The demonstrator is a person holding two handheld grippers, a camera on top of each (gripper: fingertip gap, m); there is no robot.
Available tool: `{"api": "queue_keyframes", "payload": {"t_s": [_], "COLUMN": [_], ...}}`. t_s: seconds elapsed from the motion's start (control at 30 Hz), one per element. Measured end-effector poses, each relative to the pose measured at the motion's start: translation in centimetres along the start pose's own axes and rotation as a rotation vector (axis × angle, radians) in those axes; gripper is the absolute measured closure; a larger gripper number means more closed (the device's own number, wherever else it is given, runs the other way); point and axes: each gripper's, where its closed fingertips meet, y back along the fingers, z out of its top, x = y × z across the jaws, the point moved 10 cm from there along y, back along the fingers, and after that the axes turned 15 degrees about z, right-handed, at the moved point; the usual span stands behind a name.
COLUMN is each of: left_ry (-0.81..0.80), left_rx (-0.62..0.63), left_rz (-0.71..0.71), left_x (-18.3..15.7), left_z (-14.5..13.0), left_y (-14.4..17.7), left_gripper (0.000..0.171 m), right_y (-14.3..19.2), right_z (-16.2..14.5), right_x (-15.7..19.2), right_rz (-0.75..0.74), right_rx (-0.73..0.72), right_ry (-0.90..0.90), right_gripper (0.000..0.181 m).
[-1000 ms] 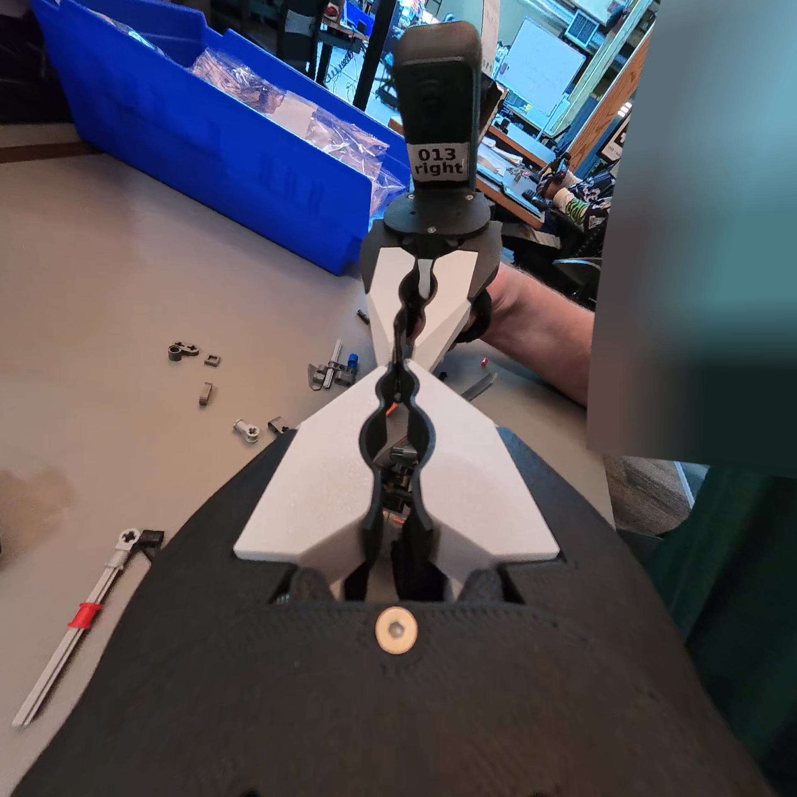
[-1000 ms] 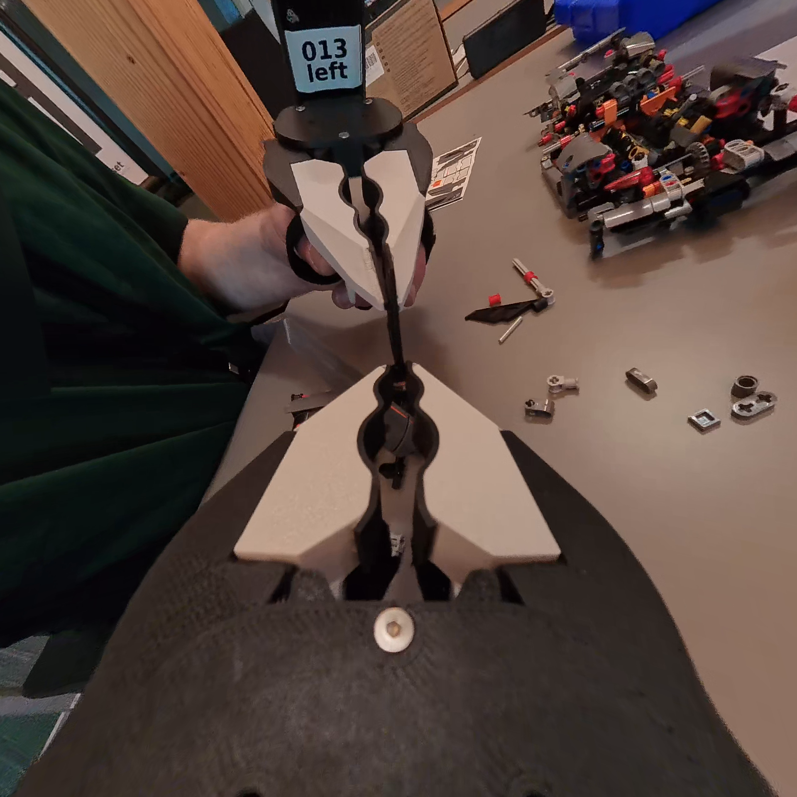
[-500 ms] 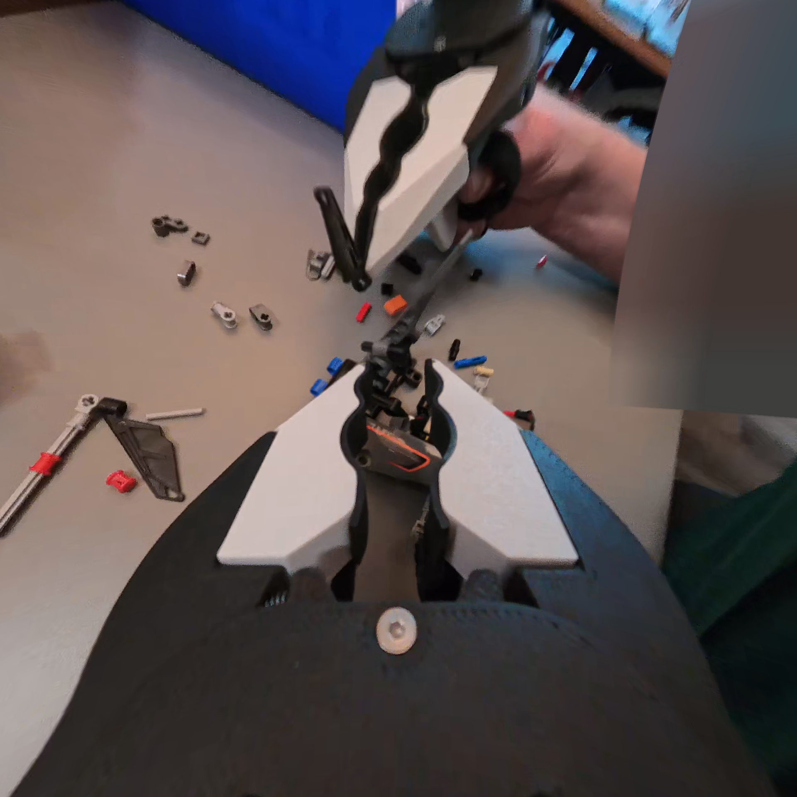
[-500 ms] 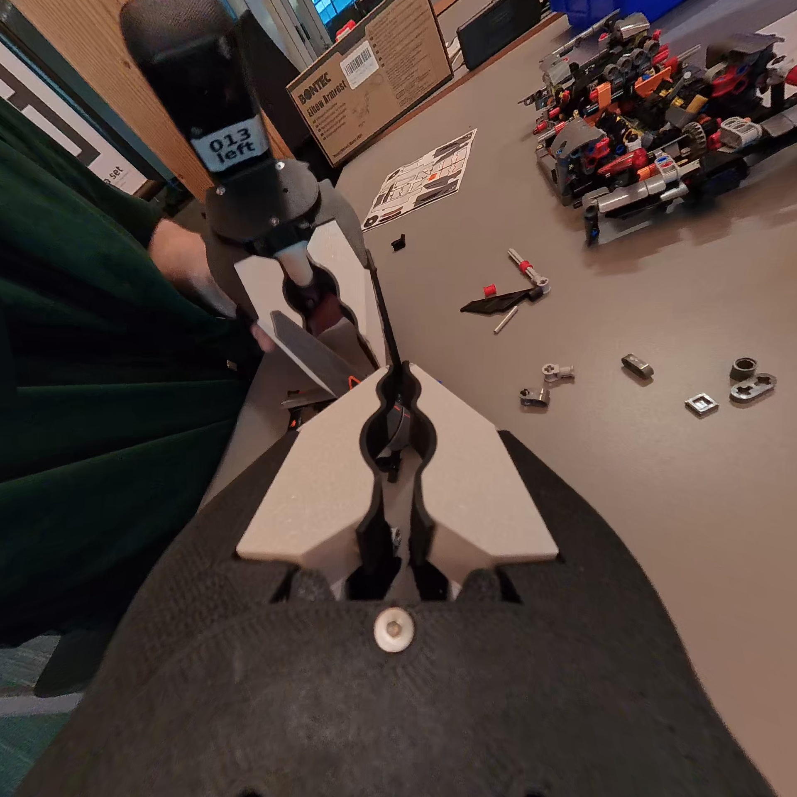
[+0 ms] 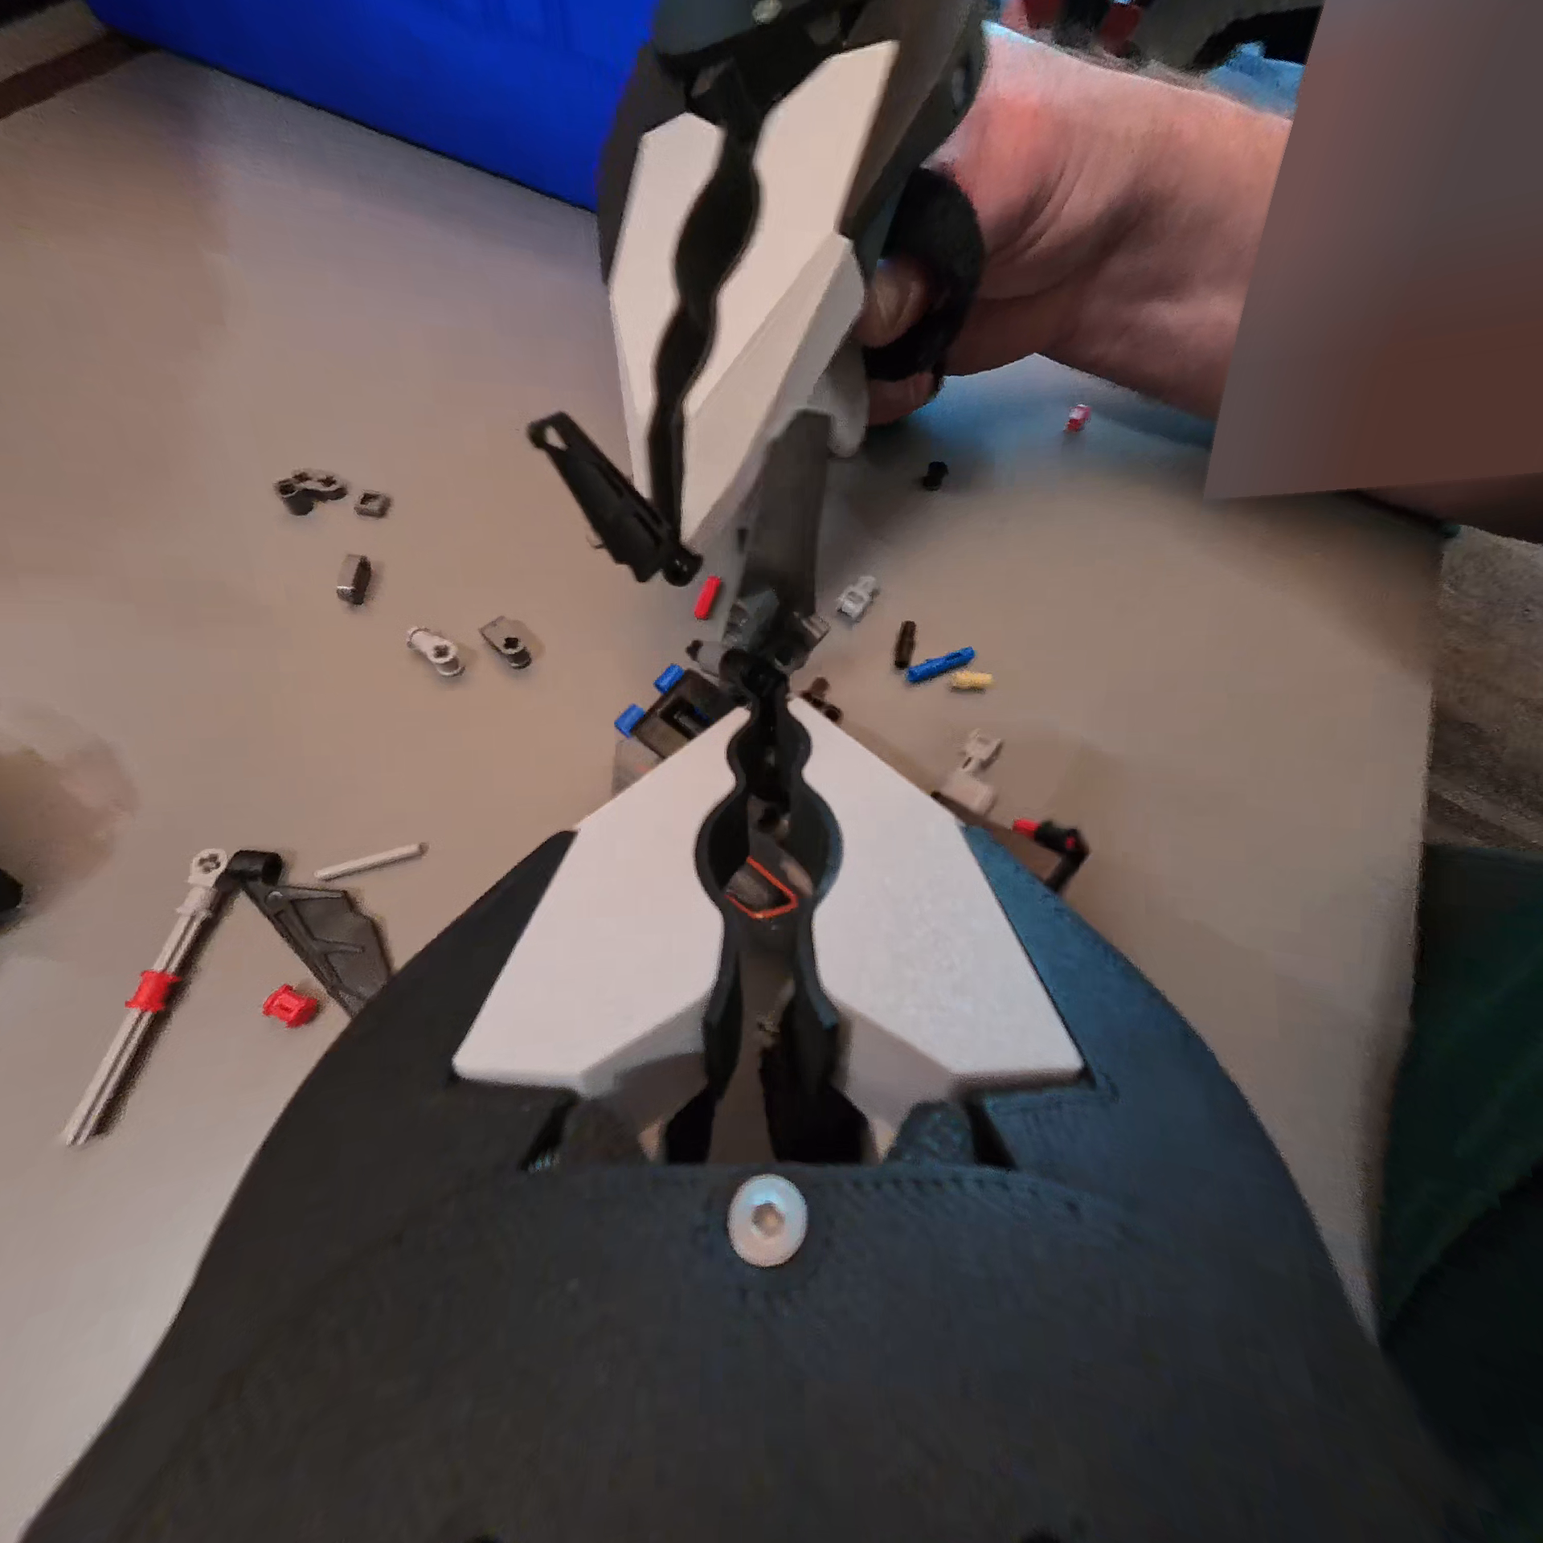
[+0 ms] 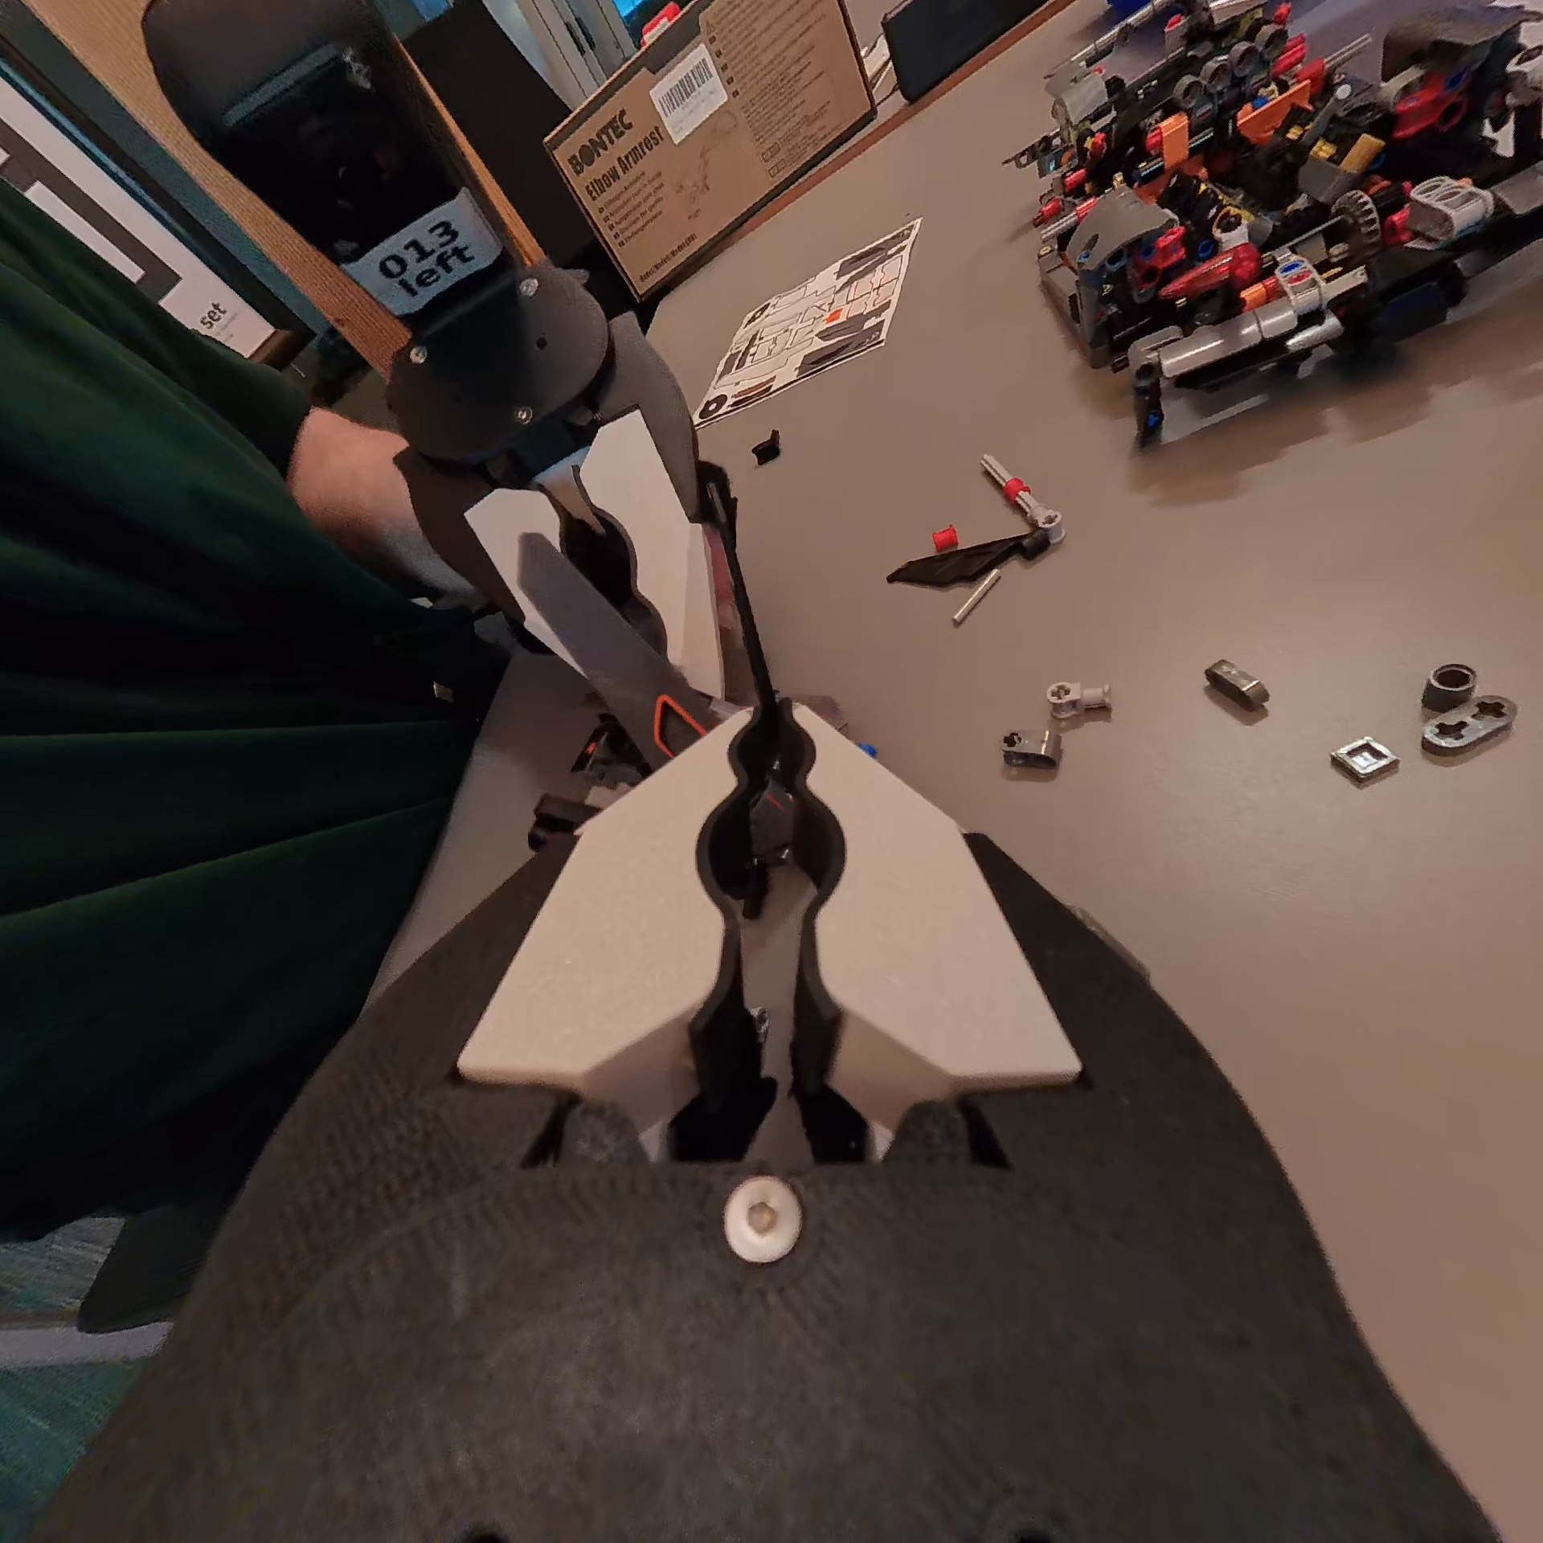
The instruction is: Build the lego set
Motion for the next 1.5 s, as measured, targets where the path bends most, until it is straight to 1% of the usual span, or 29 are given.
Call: {"api": "queue_keyframes", "payload": {"t_s": [0.07, 0.17, 0.23, 0.37, 0.47, 0.5, 0.6, 0.67, 0.77, 0.83, 0.93, 1.17, 1.27, 1.37, 1.43, 1.5], "left_ry": [-0.038, -0.129, -0.225, -0.29, -0.274, -0.265, -0.237, -0.202, -0.201, -0.202, -0.192, -0.229, -0.267, -0.284, -0.282, -0.282], "left_rx": [0.004, -0.013, -0.016, -0.011, -0.016, -0.012, -0.009, -0.018, -0.03, -0.044, -0.055, -0.048, -0.054, -0.065, -0.071, -0.079], "left_rz": [-0.015, -0.083, -0.14, -0.171, -0.172, -0.15, -0.106, -0.104, -0.048, -0.013, -0.001, -0.021, -0.063, -0.114, -0.124, -0.155], "left_x": [0.5, 1.3, 1.6, 2.5, 2.7, 2.7, 2.4, 2.0, 1.4, 1.2, 0.8, 0.9, 0.9, 1.3, 1.6, 1.8], "left_z": [-0.1, 0.2, 0.2, -0.1, -0.2, -0.3, -0.7, -0.6, -0.6, -0.6, -0.6, -0.8, -1.0, -1.0, -1.0, -1.0], "left_y": [0.2, 0.8, 1.1, 1.4, 1.2, 1.0, 0.9, 0.9, 1.0, 1.1, 1.2, 1.2, 1.5, 1.6, 1.5, 1.4], "left_gripper": [0.171, 0.171, 0.171, 0.171, 0.17, 0.165, 0.161, 0.158, 0.159, 0.162, 0.168, 0.171, 0.171, 0.171, 0.171, 0.171], "right_y": [-0.2, -0.6, -0.8, -1.3, -1.7, -1.8, -1.9, -1.9, -2.1, -2.1, -2.3, -2.6, -2.7, -2.1, -1.8, -1.9], "right_z": [-0.1, -0.2, -0.1, -0.1, -0.1, -0.1, 0.0, -0.1, -0.1, -0.1, -0.1, -0.2, -0.3, -0.2, 0.0, -0.1], "right_x": [0.0, 0.0, 0.1, 0.2, 0.2, 0.2, 0.2, 0.2, 0.2, 0.2, 0.3, 0.3, 0.4, 0.4, 0.5, 0.6], "right_rz": [0.0, 0.007, 0.004, 0.006, 0.011, 0.013, 0.007, 0.005, 0.011, 0.015, 0.021, 0.032, 0.076, 0.045, 0.048, 0.044], "right_rx": [0.017, 0.033, 0.038, 0.051, 0.054, 0.055, 0.054, 0.059, 0.067, 0.066, 0.071, 0.085, 0.081, 0.079, 0.064, 0.085], "right_ry": [0.001, 0.004, 0.012, 0.023, 0.028, 0.028, 0.033, 0.034, 0.033, 0.033, 0.031, 0.008, -0.007, 0.023, 0.048, 0.069], "right_gripper": [0.181, 0.181, 0.181, 0.181, 0.181, 0.181, 0.181, 0.181, 0.181, 0.181, 0.181, 0.181, 0.181, 0.181, 0.181, 0.181]}}
